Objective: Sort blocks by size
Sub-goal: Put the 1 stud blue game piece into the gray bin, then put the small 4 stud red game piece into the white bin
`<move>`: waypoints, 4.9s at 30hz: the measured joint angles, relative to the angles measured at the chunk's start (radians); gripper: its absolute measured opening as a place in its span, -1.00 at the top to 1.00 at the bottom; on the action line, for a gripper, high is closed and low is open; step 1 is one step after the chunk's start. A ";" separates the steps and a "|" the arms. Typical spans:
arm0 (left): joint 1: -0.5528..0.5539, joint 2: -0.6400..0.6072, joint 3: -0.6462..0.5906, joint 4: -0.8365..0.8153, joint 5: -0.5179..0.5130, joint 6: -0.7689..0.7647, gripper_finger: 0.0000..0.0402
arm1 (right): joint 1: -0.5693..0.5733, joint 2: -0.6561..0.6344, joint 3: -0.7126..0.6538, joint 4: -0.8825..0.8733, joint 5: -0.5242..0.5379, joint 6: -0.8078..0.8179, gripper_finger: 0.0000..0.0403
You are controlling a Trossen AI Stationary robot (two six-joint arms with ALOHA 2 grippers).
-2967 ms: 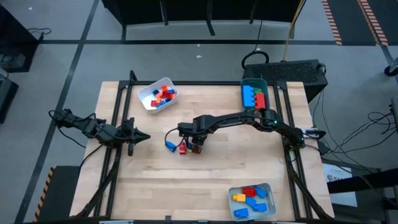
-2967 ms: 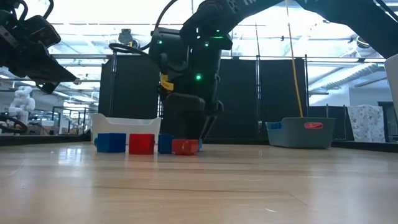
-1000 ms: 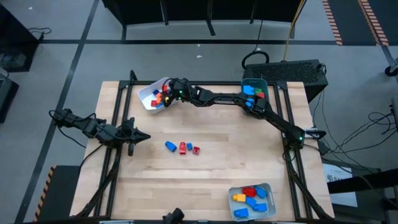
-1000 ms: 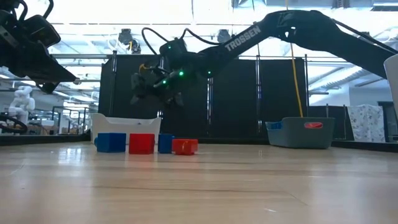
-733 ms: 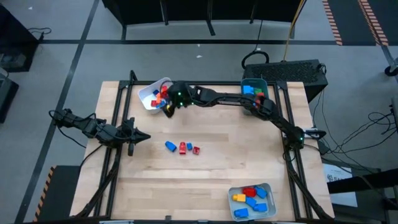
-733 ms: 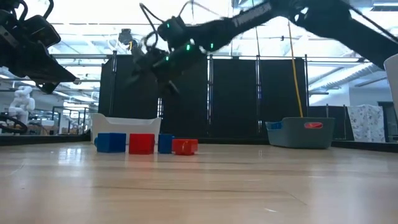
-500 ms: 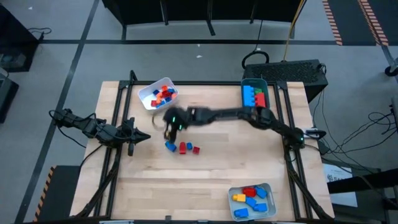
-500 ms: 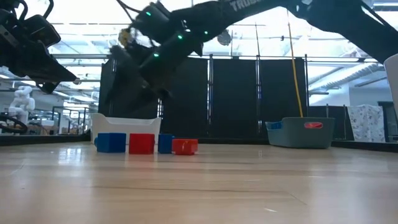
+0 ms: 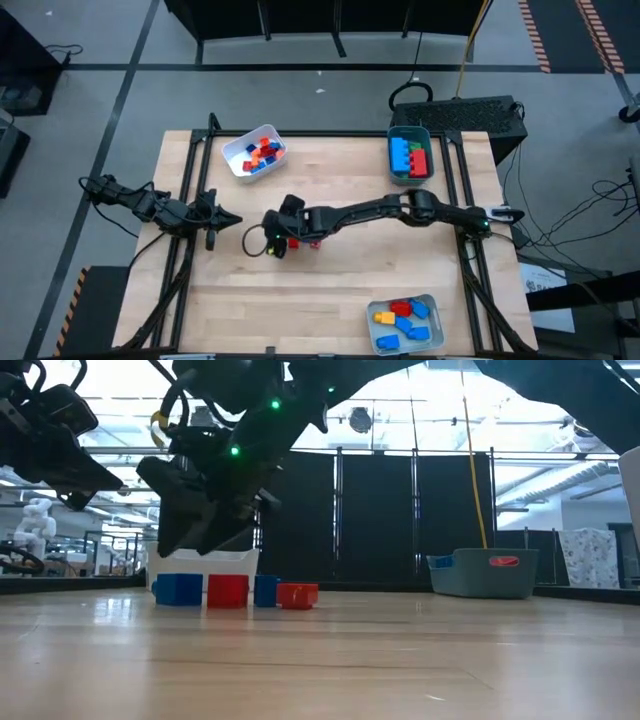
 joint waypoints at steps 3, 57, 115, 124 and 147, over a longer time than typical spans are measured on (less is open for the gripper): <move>0.000 0.000 0.000 0.000 0.000 0.000 0.99 | 0.002 -0.001 0.000 0.013 0.003 0.031 -0.37; 0.000 0.000 0.000 -0.009 0.000 0.008 0.99 | 0.273 -0.393 -0.001 -1.055 0.208 0.602 0.48; 0.000 0.000 0.000 -0.008 0.000 0.002 0.99 | 0.604 -0.390 -0.162 -1.019 0.396 1.023 -0.20; 0.000 0.000 0.000 -0.008 0.000 0.009 0.99 | 0.343 -0.437 -0.361 -0.895 0.437 0.633 -0.20; 0.000 0.000 0.000 0.006 -0.047 0.026 0.99 | 0.174 -0.876 -1.452 0.899 0.191 0.145 -0.20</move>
